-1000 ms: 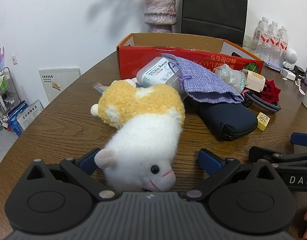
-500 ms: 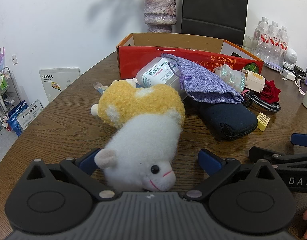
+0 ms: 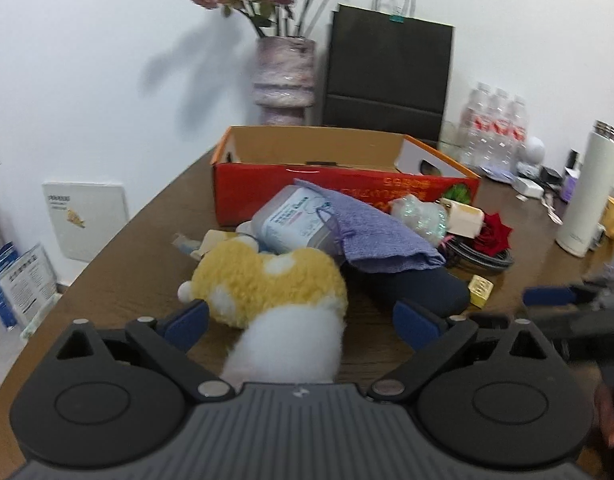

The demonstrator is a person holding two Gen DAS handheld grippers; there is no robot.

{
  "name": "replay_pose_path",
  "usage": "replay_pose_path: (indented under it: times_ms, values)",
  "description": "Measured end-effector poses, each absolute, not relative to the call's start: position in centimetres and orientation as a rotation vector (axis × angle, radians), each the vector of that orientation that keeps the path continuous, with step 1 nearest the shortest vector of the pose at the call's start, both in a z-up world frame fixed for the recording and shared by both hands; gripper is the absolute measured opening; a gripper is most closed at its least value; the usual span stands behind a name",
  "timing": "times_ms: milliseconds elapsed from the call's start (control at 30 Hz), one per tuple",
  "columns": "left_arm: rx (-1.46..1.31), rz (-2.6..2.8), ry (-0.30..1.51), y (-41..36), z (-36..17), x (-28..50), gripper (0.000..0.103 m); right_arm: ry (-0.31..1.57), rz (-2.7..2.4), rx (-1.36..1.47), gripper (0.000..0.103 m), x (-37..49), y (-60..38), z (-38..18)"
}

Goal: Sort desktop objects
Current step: 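Grasp the plush toy with the left gripper while the right grasps the yellow box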

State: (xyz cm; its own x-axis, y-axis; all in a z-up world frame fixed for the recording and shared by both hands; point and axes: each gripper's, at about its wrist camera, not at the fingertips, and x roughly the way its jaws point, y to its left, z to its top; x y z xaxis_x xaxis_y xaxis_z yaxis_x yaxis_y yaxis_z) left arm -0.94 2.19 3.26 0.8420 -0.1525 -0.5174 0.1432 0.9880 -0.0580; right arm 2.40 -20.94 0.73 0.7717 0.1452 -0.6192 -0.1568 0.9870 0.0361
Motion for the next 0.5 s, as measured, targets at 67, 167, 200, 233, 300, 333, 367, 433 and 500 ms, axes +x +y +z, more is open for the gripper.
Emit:
replay_pose_path:
  times_ms: [67,167,200,233,300,333,367,433,500]
  values:
    - [-0.014,-0.18,0.547,2.3,3.2,-0.7,0.089,0.68,0.159,0.008,0.069,3.4,-21.6,1.0]
    - [0.008,-0.169,0.603,1.8,2.4,0.0,0.063,0.695,0.164,0.01,0.059,4.6,-21.8,0.7]
    - [0.019,-0.156,0.623,1.6,2.1,0.3,0.061,0.693,0.164,0.007,0.057,4.8,-21.7,0.6]
    - [0.027,-0.151,0.639,1.4,1.8,0.4,0.061,0.691,0.165,0.004,0.052,5.0,-21.6,0.6]
    - [0.035,-0.151,0.652,1.2,1.6,0.3,0.062,0.692,0.183,-0.003,0.039,5.2,-21.3,0.6]
    - [0.038,-0.152,0.658,1.2,1.6,0.3,0.059,0.688,0.189,-0.018,0.03,5.3,-21.0,0.6]
    - [0.04,-0.151,0.663,1.2,1.7,0.2,0.049,0.684,0.193,-0.034,0.029,5.2,-20.7,0.5]
    - [0.006,-0.162,0.658,1.4,2.5,-0.4,0.048,0.681,0.193,-0.053,0.029,5.0,-20.4,0.6]
    - [-0.117,-0.26,0.625,2.3,4.3,-1.5,0.048,0.678,0.203,-0.029,0.029,4.7,-20.7,0.8]
